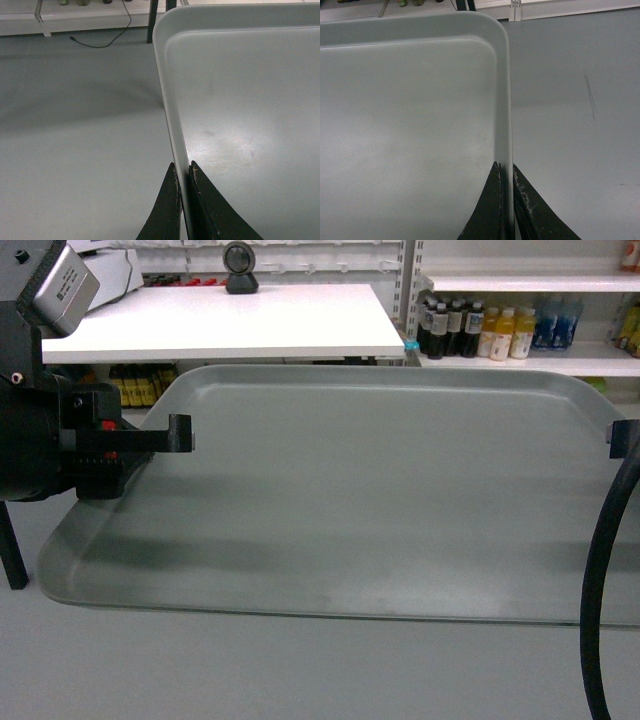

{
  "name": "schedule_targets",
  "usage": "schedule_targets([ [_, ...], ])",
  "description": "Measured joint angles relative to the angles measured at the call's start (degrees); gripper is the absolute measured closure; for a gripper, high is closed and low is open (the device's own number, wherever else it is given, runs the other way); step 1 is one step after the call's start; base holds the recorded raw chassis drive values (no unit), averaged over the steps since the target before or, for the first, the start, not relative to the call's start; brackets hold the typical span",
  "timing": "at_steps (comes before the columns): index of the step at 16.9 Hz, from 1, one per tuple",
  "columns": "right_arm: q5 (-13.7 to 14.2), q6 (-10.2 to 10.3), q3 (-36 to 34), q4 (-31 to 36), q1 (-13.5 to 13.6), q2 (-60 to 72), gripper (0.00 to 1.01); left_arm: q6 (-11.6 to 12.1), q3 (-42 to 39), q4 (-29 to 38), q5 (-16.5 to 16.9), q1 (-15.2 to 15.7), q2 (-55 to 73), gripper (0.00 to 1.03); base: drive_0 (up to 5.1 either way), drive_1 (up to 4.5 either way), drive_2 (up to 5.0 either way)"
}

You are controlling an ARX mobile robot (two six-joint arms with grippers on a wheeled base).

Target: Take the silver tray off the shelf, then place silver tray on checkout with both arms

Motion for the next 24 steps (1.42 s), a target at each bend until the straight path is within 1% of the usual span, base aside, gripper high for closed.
schedule_targets([
  [15,0.00,0.00,-0.02,-0.09,0.00,0.02,0.98,0.00,0.00,0.02,0.02,0.00,0.00,1.00,-5.0,2.36,2.4],
  [17,-0.20,0.00,0.07,0.42,0.50,0.00,0.98,0.04,-0.02,-0.33,0.07,0.63,0.00,1.00,-5.1,2.36,2.4],
  [19,-0.04,0.00,0.04,0.00,0.22,0.02,0.98,0.02,-0.02,-0.09,0.09,0.07,-0.02,1.00,-5.1,2.36,2.4],
  [24,-0.02,-0.02,0.04,0.04,0.00,0.02,0.98,0.02,-0.02,0.00,0.07,0.07,-0.02,1.00,-5.1,2.36,2.4],
])
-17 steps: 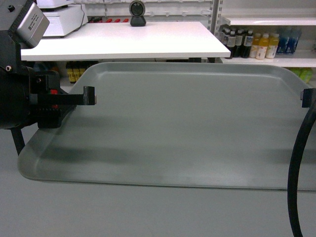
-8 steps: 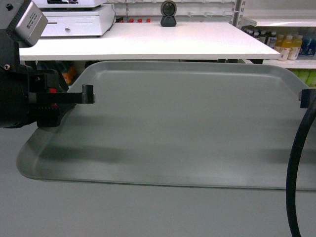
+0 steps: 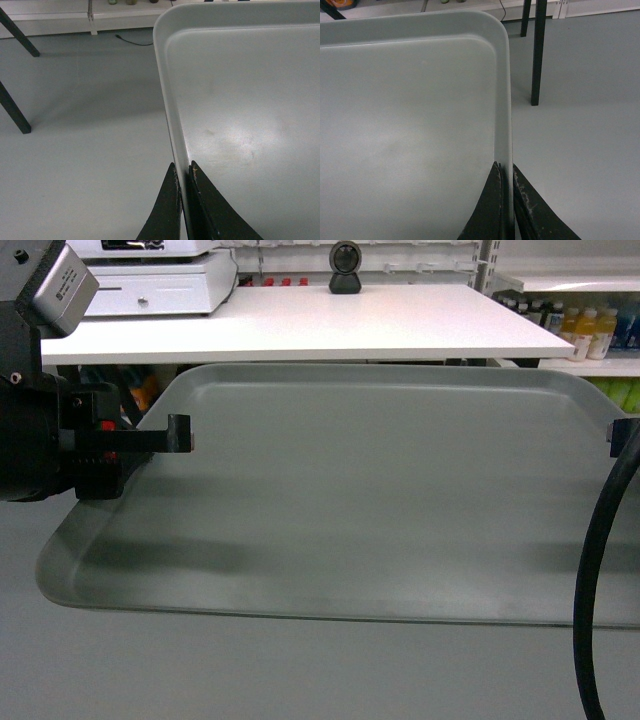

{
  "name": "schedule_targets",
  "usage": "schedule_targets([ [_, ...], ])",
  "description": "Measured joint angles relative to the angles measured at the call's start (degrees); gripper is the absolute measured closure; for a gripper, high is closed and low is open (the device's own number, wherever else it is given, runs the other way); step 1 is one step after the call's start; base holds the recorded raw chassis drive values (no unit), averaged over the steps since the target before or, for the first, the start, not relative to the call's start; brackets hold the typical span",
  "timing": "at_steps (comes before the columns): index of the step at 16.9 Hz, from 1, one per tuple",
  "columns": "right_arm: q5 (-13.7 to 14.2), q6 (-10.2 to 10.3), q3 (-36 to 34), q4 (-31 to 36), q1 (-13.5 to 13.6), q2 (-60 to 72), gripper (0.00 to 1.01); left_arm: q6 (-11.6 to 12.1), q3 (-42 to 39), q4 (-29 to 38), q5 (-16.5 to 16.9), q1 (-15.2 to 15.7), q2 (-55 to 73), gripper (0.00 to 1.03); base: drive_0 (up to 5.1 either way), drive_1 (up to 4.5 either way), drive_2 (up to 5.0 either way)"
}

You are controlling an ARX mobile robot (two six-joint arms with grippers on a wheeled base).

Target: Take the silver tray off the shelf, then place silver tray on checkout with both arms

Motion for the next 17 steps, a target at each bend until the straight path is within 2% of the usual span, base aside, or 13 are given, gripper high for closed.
schedule_targets([
  [17,-0.04,0.02,0.00,0.11,0.00,0.00,0.98,0.00,0.00,0.22,0.00,0.00,0.00,1.00,-5.1,2.36,2.4],
])
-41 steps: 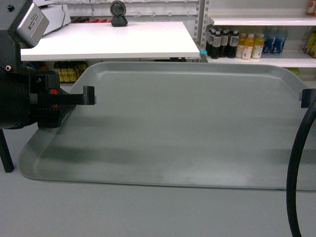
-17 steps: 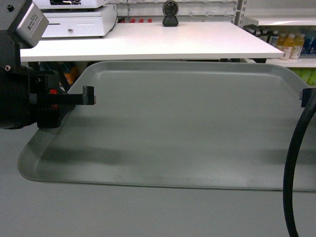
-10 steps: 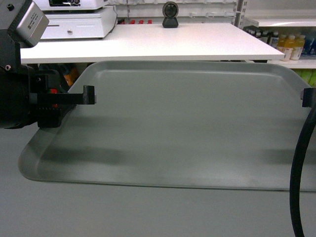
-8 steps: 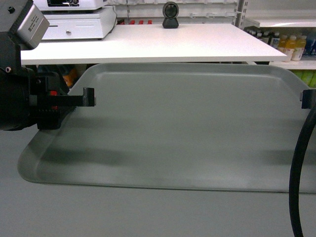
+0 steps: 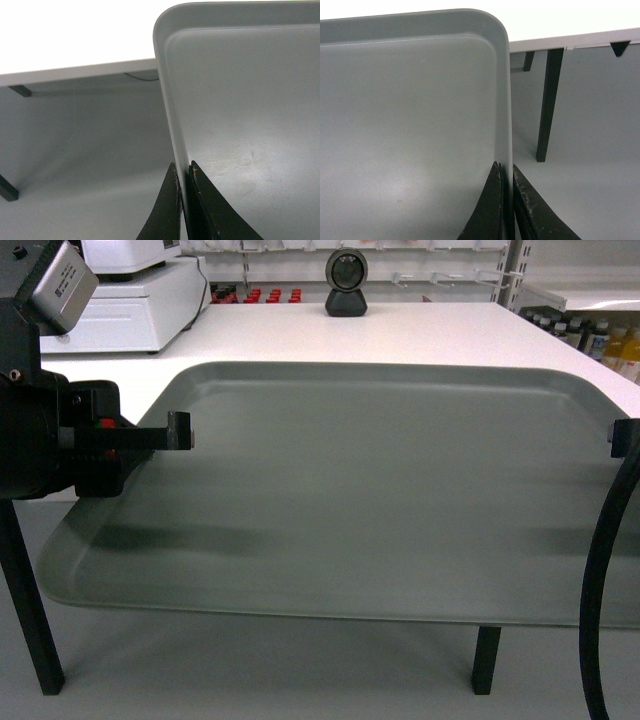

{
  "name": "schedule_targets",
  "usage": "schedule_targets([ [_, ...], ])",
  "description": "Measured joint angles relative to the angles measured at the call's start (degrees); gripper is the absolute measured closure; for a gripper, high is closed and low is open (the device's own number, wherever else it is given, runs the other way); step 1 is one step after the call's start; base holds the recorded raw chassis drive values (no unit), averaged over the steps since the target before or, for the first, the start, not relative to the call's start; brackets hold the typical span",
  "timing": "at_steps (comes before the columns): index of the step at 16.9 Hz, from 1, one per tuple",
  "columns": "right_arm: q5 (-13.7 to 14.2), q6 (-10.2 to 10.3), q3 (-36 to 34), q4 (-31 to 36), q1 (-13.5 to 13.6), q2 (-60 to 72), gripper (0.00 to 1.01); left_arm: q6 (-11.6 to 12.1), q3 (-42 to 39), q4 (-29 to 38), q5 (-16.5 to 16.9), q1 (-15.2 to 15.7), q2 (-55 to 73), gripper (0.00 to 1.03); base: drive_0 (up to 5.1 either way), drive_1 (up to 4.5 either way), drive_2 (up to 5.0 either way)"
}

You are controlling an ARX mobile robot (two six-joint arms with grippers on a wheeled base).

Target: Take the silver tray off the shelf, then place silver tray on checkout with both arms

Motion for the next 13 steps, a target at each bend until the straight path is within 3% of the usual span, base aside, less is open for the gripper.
schedule_targets([
  [13,0.00,-0.02,-0.07,-0.20,0.00,-0.02,0.98,0.00,-0.07,-0.02,0.00,-0.13,0.00,1.00,-5.1,2.36,2.4],
])
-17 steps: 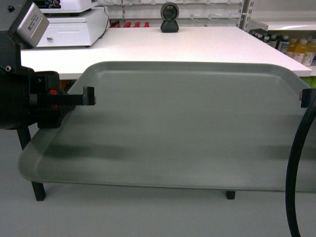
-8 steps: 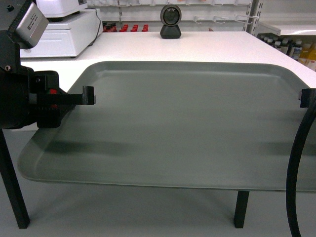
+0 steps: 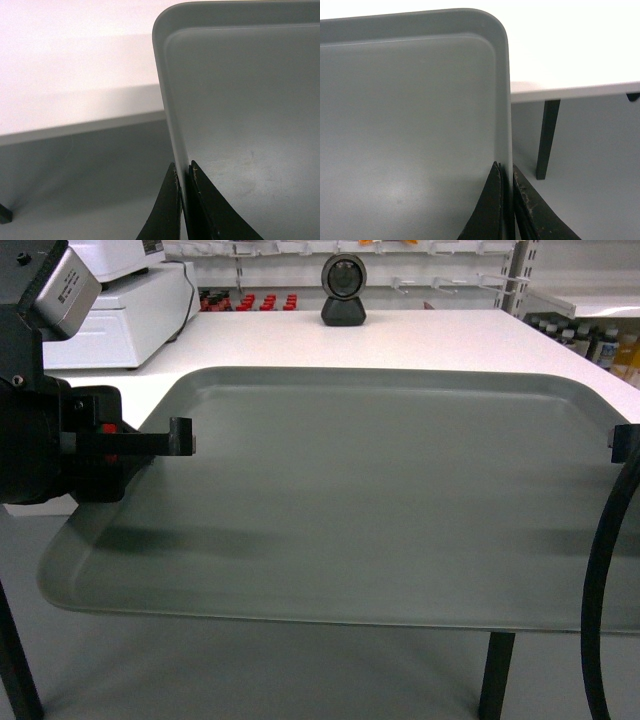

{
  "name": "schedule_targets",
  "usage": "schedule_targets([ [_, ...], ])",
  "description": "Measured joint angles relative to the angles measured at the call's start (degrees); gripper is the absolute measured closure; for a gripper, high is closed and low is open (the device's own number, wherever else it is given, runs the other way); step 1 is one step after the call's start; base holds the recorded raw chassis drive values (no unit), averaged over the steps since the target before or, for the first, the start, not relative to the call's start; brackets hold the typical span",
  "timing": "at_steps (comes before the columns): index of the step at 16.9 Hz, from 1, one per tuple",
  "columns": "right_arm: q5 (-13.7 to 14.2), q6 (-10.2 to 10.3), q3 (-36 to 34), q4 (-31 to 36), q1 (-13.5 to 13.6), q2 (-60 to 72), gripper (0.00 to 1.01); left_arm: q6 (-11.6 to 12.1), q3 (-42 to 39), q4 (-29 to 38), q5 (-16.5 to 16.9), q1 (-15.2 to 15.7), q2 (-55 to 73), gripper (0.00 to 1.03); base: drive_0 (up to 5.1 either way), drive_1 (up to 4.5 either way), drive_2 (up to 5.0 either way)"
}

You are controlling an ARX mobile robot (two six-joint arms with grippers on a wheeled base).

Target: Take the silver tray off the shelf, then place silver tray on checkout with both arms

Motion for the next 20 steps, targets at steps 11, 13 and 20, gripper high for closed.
schedule_targets([
  [11,0.07,0.00,0.00,0.26,0.00,0.00,0.98,0.00,0.07,0.04,-0.02,0.09,0.02,1.00,-5.1,2.36,2.4],
  [13,-0.11,0.00,0.02,0.22,0.00,0.00,0.98,0.00,0.09,-0.07,0.04,0.00,0.02,1.00,-5.1,2.36,2.4],
  [20,-0.09,0.00,0.13,0.07,0.00,0.13,0.98,0.00,0.20,-0.17,0.04,0.17,0.13,1.00,-0.7,0.34,0.3],
])
